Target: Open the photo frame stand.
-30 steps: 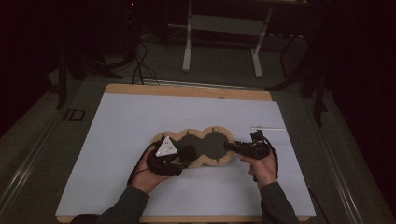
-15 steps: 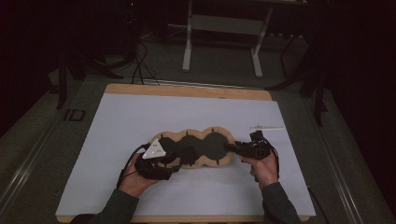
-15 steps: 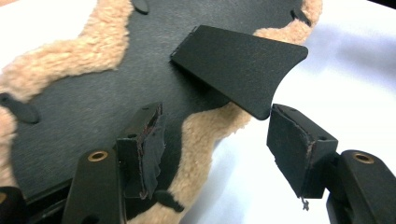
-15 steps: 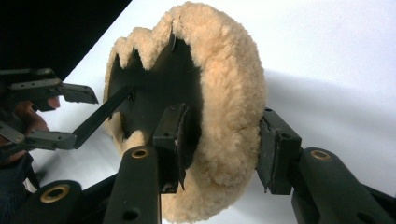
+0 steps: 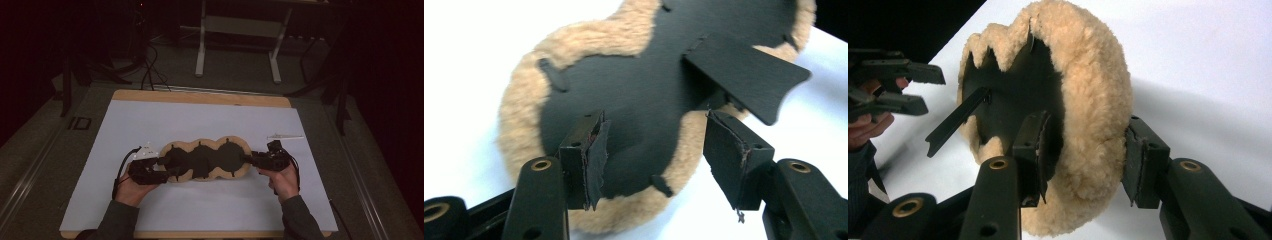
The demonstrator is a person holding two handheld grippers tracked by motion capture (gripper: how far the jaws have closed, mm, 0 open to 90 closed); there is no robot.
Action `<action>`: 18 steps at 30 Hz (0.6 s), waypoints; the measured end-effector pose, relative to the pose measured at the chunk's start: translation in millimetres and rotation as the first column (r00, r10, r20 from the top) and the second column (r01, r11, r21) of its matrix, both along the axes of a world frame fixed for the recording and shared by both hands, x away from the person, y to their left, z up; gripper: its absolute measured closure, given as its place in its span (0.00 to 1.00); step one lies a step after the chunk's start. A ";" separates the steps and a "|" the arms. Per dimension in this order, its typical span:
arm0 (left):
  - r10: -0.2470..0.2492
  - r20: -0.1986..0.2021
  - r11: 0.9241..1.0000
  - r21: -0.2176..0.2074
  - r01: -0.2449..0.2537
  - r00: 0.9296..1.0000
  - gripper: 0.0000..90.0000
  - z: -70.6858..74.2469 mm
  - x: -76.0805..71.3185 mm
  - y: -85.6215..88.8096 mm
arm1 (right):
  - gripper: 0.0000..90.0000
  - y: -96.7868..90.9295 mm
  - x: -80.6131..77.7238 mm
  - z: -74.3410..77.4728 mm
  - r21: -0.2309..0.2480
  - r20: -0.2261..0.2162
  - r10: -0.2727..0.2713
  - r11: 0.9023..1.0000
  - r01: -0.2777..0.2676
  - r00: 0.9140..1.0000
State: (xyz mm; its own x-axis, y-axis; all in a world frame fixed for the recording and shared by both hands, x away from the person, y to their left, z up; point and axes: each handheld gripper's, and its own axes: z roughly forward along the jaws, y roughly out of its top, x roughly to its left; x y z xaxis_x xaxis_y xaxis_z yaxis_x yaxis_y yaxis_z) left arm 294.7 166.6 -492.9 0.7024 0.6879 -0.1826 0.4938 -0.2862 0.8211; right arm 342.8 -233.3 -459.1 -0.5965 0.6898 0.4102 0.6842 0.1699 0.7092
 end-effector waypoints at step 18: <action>0.096 -0.023 0.993 -0.063 -0.097 0.995 0.43 -7.3 11.1 37.1 | 0.65 1.2 -1.7 4.0 -0.047 0.036 0.045 0.998 -0.043 0.998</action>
State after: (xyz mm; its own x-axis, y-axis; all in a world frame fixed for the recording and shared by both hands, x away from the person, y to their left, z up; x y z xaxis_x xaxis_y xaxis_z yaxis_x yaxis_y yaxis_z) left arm 305.8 203.7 -500.2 0.6291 0.7388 -0.2418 0.5334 -0.1839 0.8256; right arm 341.1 -232.1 -455.2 -0.6409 0.6804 0.3554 0.6487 0.2326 0.7246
